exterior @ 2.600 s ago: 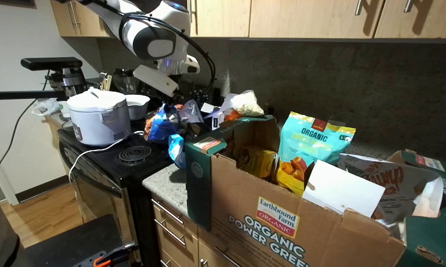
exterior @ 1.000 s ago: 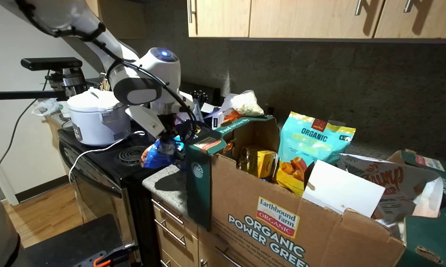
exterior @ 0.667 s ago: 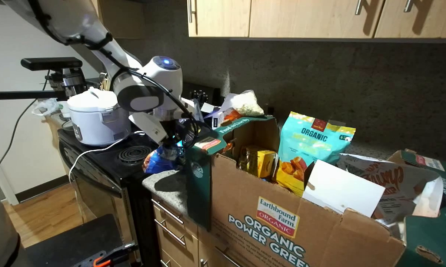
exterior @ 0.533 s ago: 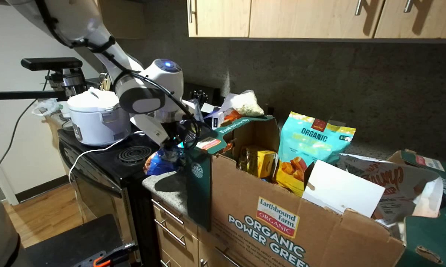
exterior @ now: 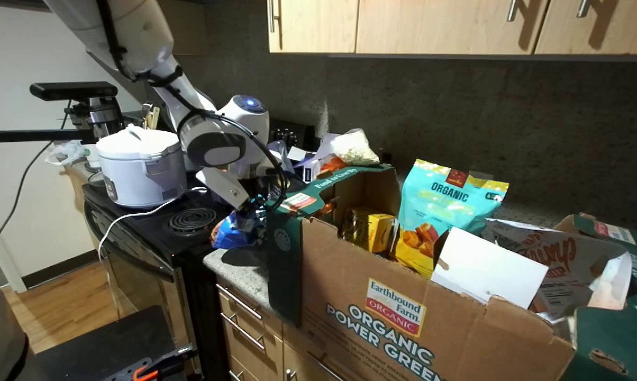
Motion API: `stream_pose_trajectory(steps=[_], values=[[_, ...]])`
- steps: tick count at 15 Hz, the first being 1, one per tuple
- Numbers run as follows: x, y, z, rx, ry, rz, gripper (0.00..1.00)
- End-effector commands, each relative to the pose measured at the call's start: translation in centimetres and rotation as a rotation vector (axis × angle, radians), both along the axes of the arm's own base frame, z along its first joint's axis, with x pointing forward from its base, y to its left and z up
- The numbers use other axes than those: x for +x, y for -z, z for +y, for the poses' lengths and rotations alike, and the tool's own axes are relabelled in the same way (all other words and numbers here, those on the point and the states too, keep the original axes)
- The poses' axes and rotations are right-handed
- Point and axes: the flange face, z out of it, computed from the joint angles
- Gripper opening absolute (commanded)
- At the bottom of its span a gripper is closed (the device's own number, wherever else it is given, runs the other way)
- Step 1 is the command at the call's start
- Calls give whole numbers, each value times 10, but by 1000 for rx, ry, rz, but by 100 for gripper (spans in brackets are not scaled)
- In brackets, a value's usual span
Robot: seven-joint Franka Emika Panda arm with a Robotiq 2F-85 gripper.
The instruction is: Take the blue wrapper out of the box and put it on the countertop
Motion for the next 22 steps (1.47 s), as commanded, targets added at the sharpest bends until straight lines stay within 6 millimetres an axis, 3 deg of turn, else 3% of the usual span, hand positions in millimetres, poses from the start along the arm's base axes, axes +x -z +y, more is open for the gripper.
stream_pose_trajectory(steps=[1, 11, 12, 17, 19, 22], values=[[25, 1, 18, 1, -63, -27, 1], [45, 7, 33, -55, -140, -11, 1], [46, 5, 33, -58, -135, -10, 20], [51, 3, 33, -70, -109, -7, 58], [53, 3, 33, -73, -97, -5, 70], [52, -9, 35, -77, -82, -20, 77]])
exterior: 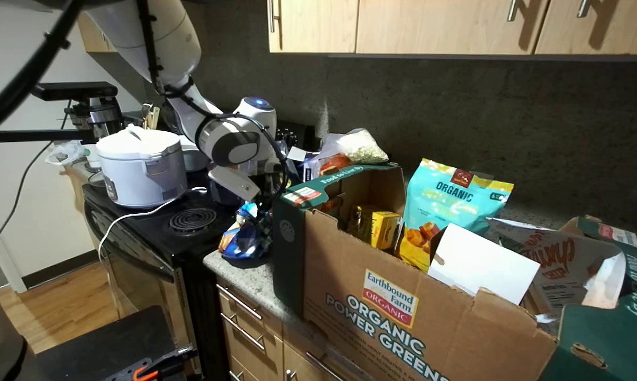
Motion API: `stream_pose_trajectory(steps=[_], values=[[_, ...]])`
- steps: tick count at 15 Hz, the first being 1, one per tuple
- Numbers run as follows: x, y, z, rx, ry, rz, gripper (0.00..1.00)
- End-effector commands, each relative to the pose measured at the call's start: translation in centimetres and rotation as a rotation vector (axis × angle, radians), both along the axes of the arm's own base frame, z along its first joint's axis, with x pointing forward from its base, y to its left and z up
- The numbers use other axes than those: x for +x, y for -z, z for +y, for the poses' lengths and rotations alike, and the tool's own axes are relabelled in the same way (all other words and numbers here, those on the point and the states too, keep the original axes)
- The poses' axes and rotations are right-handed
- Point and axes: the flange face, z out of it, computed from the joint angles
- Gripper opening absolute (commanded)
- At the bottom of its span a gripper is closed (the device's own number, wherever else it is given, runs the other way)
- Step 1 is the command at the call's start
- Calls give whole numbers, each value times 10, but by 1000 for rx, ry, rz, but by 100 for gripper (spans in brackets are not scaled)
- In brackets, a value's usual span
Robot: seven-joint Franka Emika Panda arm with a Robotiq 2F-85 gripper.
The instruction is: Take the blue wrapper out of the box and put it on the countertop
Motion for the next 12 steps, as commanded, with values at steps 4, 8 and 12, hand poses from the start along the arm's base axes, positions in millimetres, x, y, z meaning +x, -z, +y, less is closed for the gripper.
stream_pose_trajectory(steps=[4, 8, 12], values=[[6, -51, 19, 23, -30, -60, 81], [-2, -100, 37, 63, -59, -122, 89], [-13, -144, 44, 70, -78, -150, 90]])
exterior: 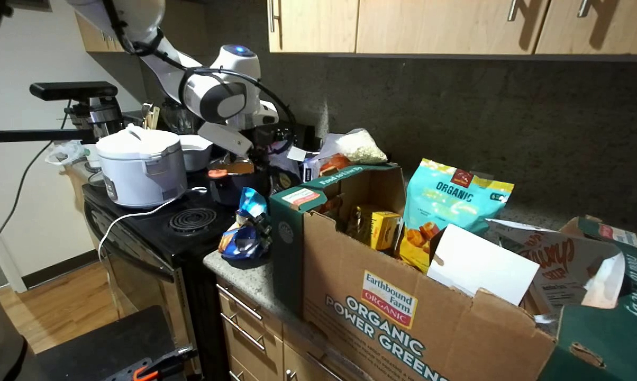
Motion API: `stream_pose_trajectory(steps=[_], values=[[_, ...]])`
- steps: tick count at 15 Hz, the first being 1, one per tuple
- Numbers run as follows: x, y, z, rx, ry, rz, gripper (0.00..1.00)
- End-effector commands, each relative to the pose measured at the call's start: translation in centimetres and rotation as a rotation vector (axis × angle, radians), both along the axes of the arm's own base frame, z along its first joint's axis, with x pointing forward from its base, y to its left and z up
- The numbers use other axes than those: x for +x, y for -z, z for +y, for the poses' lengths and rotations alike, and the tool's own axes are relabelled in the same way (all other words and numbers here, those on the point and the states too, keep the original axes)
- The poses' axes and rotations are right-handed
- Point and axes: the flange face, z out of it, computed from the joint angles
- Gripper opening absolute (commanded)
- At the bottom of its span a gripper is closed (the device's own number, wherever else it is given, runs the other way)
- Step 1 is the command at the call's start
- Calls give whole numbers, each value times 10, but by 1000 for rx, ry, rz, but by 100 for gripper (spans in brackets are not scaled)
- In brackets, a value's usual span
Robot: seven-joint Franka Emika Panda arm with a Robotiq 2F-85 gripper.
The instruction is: Take the blue wrapper out of the box and put it on the countertop
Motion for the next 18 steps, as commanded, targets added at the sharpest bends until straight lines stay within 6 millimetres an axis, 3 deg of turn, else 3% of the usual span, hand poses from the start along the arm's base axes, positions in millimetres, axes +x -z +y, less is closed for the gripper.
stream_pose_trajectory(steps=[1, 5, 11, 17, 18], values=[[-14, -41, 0, 2, -12, -4, 90], [-24, -71, -1, -21, -24, 17, 100], [-39, -108, 2, -86, -24, 104, 100], [-46, -127, 3, -180, 71, 118, 100], [-42, -119, 5, -158, 39, 116, 100]])
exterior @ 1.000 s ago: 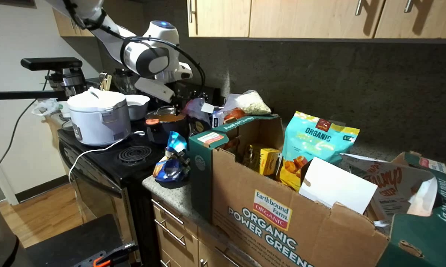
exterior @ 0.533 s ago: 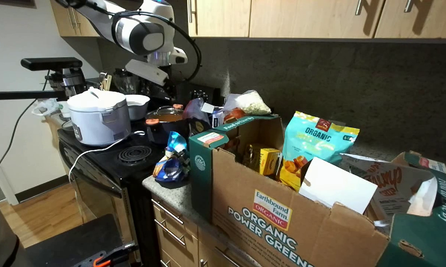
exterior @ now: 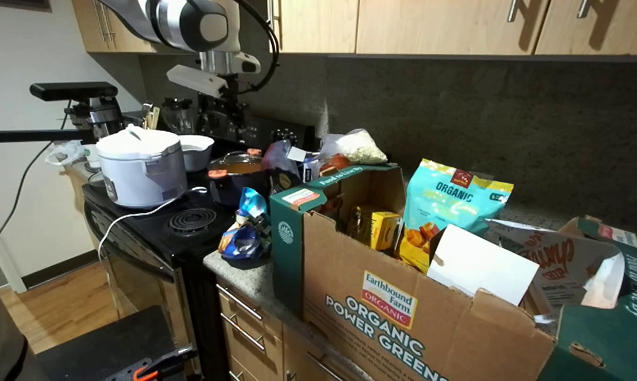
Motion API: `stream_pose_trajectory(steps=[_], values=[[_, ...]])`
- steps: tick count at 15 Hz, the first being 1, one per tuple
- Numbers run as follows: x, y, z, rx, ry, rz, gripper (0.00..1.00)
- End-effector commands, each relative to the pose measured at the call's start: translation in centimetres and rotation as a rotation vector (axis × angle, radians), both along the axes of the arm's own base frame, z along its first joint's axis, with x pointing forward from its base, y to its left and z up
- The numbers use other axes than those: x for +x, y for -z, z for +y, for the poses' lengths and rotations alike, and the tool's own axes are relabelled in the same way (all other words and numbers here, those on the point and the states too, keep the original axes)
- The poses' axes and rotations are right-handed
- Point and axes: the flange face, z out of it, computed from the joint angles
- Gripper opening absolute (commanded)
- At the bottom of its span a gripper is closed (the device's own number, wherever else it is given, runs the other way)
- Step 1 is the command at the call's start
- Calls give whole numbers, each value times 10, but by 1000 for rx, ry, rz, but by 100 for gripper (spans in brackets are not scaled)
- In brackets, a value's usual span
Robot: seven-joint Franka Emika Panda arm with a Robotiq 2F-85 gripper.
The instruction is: Take the blue wrapper out of the box and put it on the countertop
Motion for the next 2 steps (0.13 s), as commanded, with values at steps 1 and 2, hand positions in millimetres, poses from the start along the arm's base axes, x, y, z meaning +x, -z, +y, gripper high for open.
stream_pose_trajectory(steps=[1, 2], values=[[0, -3, 1, -5, 10, -3, 100], [0, -3, 0, -7, 11, -4, 100]])
